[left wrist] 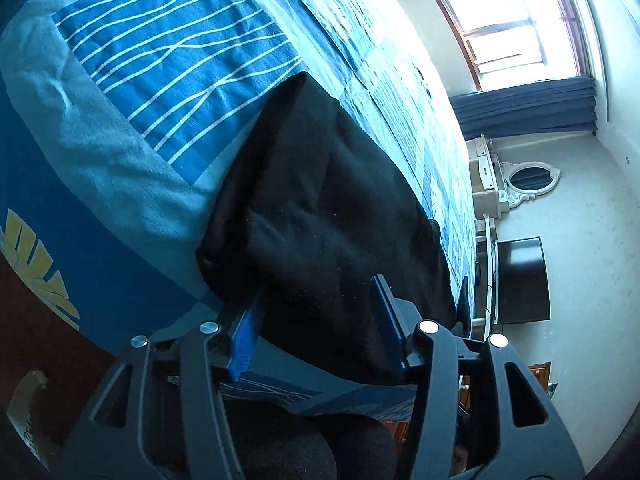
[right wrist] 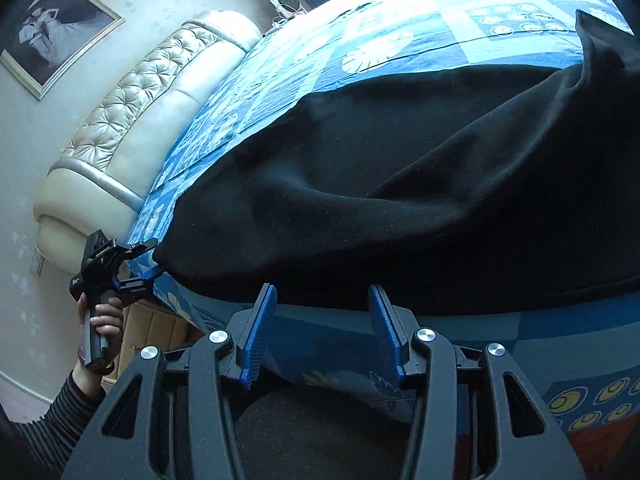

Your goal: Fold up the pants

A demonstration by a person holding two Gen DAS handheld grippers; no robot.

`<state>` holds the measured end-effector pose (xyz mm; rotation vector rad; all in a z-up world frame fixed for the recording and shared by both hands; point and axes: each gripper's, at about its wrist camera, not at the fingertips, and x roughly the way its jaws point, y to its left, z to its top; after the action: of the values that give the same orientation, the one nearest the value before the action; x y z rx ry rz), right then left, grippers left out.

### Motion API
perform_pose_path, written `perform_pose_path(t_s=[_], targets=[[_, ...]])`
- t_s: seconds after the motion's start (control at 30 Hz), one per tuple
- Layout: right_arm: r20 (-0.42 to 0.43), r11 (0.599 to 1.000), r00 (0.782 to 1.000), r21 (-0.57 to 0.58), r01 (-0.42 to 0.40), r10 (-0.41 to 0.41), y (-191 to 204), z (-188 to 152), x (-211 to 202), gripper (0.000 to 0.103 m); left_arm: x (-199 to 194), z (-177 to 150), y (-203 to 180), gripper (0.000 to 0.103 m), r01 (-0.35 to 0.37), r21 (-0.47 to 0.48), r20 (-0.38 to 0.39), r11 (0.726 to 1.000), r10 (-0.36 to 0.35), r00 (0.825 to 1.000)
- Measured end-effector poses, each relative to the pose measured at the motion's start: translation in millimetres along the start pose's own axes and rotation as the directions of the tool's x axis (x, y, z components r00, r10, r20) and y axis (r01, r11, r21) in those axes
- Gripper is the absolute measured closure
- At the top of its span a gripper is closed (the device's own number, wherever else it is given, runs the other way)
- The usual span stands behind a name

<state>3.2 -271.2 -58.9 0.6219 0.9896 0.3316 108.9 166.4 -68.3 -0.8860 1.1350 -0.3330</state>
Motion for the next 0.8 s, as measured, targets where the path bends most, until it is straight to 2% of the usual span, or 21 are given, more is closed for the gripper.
perform_pose_path(t_s=[0.03,0.07,0.1,0.13,0.17,0.37,0.4,0.47,0.5,0.67,0.73,0.8], targets=[[0.002,0.999,1.000,0.037,-0.023,0.023,-3.2,0.8,1.3,0.052,-0.4,1.3,-0.3,0.052,0.000,0.001,0.008,1.000,0.000,1.000],[0.008,0.996,0.999,0.076,-0.043,0.042,-6.6,1.3,1.9,0.049,-1.2,2.0,0.5,0.057,-0.003,0.013,0.008,1.000,0.003,1.000],[0.016,0.992,0.998,0.114,-0.059,0.057,-10.5,2.3,2.5,0.049,0.8,3.0,-1.0,0.065,-0.020,0.028,0.002,0.999,0.020,1.000],[0.025,0.986,0.997,0.148,-0.073,0.070,-14.5,3.1,2.9,0.049,2.6,4.4,-0.2,0.085,-0.043,0.036,-0.008,0.998,0.043,0.999],[0.035,0.981,0.997,0.177,-0.080,0.075,-17.5,3.9,3.2,0.049,4.4,4.6,1.8,0.091,-0.060,0.039,-0.022,0.997,0.060,0.998],[0.104,0.949,0.994,0.305,-0.074,0.044,-33.4,9.2,4.6,0.051,4.0,3.1,11.2,0.092,-0.053,0.017,-0.025,0.998,0.054,0.998],[0.104,0.946,0.994,0.317,-0.063,0.031,-34.8,9.2,6.0,0.066,3.1,3.6,12.3,0.092,-0.053,0.015,-0.026,0.998,0.054,0.998],[0.108,0.943,0.994,0.325,-0.068,0.035,-35.3,9.4,5.0,0.088,-0.3,5.2,12.5,0.092,-0.063,0.022,-0.021,0.998,0.063,0.998],[0.113,0.946,0.993,0.318,-0.068,0.034,-30.9,7.8,2.5,0.090,-3.0,6.8,12.2,0.092,-0.066,0.030,-0.014,0.997,0.067,0.998],[0.104,0.953,0.994,0.298,-0.054,0.024,-24.2,-4.5,-2.5,0.092,-10.7,7.7,22.0,0.092,-0.063,0.035,-0.008,0.997,0.063,0.998],[0.085,0.945,0.996,0.323,-0.054,0.027,-37.0,-9.5,6.4,0.092,-9.7,5.5,33.3,0.092,-0.018,0.017,-0.007,1.000,0.018,1.000],[0.095,0.928,0.992,0.356,-0.107,0.078,-47.5,-12.1,12.4,0.093,-9.2,3.1,40.2,0.092,0.033,-0.001,0.004,0.999,-0.033,0.999]])
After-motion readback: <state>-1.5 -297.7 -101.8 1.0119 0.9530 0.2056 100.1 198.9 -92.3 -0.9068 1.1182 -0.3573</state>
